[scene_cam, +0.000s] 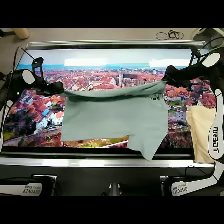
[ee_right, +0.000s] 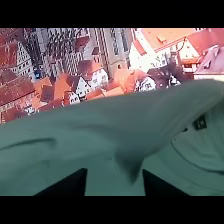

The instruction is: Fold the shirts.

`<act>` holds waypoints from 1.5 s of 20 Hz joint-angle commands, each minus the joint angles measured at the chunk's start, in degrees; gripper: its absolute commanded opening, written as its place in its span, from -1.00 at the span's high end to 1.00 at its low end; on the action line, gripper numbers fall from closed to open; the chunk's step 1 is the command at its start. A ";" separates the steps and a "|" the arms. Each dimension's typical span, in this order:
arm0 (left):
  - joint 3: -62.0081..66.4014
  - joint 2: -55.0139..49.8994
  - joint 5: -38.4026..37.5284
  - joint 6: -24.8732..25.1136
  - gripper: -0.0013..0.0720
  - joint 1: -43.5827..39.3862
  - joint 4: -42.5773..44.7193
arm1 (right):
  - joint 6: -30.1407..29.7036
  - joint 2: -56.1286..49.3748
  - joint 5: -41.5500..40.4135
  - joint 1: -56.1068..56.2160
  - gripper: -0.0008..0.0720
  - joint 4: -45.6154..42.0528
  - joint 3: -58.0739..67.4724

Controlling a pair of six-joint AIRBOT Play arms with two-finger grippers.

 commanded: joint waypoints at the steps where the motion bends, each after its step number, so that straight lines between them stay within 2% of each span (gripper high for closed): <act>1: 4.04 -2.21 -10.01 6.71 -0.55 2.19 -5.25 | -4.66 0.59 3.82 -1.40 -0.24 1.44 0.66; 2: 5.25 -1.79 -15.26 8.61 -0.55 3.91 -5.27 | -5.70 2.27 7.89 -2.43 -0.26 -3.08 0.66; 4: 3.39 0.17 -23.10 8.66 -0.50 7.78 -5.31 | -5.07 3.72 20.04 -5.07 -0.17 -14.23 -0.26; 5: -0.46 2.16 -24.63 8.74 -0.50 9.33 -5.31 | -5.20 4.00 23.67 -6.36 -0.17 -15.37 -2.43; 6: -5.79 4.70 -24.65 9.46 -0.50 10.43 -5.31 | -5.07 5.01 23.96 -7.78 -0.17 -13.60 -6.27; 9: -27.43 14.36 -19.67 10.40 -0.49 11.56 -6.16 | -7.26 9.44 19.61 -8.39 -0.17 -12.22 -19.02; 12: -43.87 21.22 -10.32 13.35 -0.48 11.45 -13.44 | -7.28 11.45 16.87 -8.37 -0.17 -12.04 -23.45; 15: -47.95 20.39 -6.34 15.85 -0.47 11.28 -18.64 | -7.28 11.45 17.92 -8.37 -0.17 -12.13 -23.45; 21: -48.00 18.75 0.83 15.87 -0.39 8.98 -22.27 | -7.23 11.50 18.43 -8.37 -0.21 -16.06 -24.39; 22: -48.00 18.56 1.66 15.87 -0.17 8.33 -22.23 | -7.23 11.61 18.27 -8.37 -0.22 -17.38 -26.03; 24: -47.98 18.40 2.62 15.91 0.43 7.93 -22.25 | -7.26 11.67 16.61 -8.39 -0.41 -17.53 -30.75; 25: -47.98 18.45 2.60 15.96 0.71 7.93 -22.23 | -7.56 11.67 14.93 -8.37 -0.41 -16.15 -33.66; 26: -47.95 18.45 2.60 16.13 0.89 7.93 -22.25 | -8.74 11.67 12.70 -8.37 -0.40 -14.69 -36.54; 30: -47.89 19.89 2.14 17.11 0.89 7.87 -22.25 | -11.21 11.47 1.77 -8.37 -0.36 -7.96 -44.61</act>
